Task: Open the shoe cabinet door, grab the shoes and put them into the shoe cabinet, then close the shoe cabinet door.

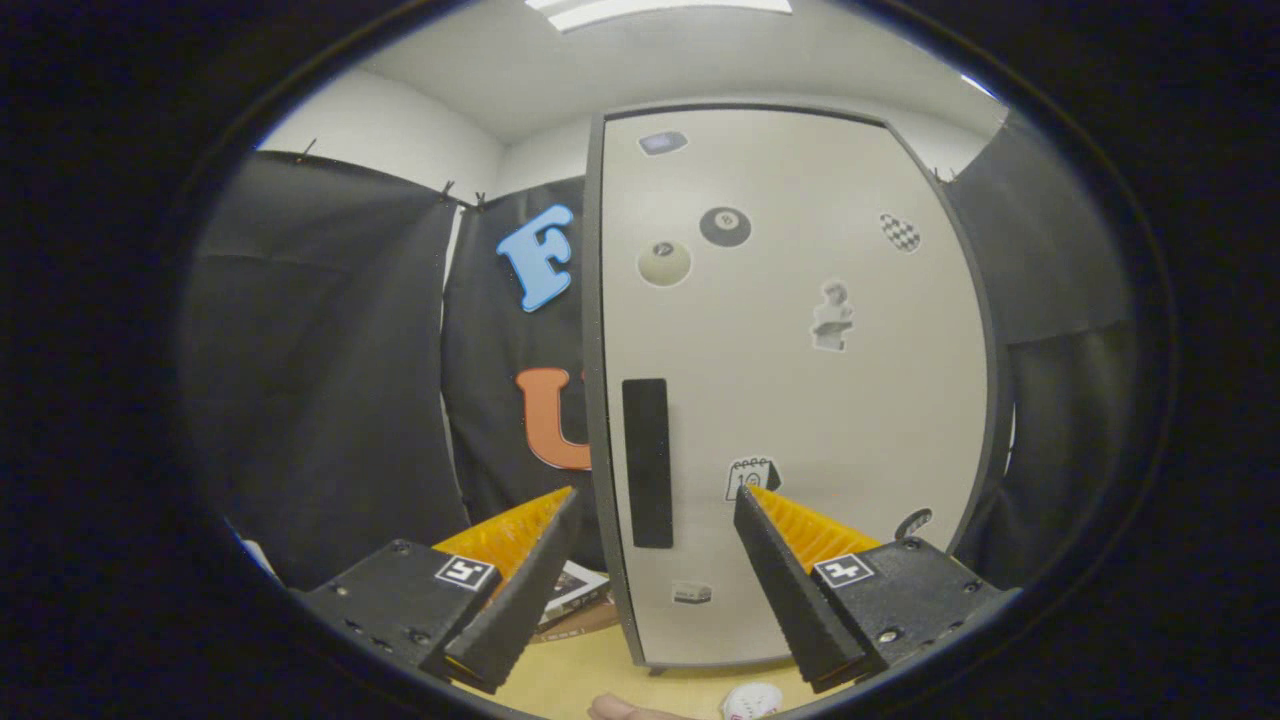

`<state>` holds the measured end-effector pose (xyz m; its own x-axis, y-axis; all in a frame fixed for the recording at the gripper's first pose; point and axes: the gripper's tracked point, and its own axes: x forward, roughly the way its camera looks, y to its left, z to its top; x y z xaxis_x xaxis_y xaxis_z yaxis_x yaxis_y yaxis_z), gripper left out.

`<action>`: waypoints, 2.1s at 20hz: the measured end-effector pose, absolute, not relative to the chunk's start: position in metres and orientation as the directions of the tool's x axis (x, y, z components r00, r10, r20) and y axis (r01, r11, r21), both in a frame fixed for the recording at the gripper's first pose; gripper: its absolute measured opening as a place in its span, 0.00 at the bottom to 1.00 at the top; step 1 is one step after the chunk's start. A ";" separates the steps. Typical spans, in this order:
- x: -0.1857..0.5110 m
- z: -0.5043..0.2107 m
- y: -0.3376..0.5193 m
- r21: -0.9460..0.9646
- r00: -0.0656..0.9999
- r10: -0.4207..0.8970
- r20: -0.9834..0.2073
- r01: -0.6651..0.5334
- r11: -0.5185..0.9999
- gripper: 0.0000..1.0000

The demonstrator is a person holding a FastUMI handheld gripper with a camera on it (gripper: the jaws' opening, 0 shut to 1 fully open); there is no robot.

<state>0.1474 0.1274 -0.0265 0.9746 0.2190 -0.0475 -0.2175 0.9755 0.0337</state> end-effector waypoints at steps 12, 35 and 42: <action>0.218 -0.026 0.138 0.072 0.984 0.151 -0.093 -0.145 0.987 0.60; 0.116 -0.024 0.108 0.027 0.929 0.330 -0.170 -0.330 0.944 0.28; 0.096 -0.021 0.089 -0.017 0.922 0.363 -0.135 -0.368 0.930 0.28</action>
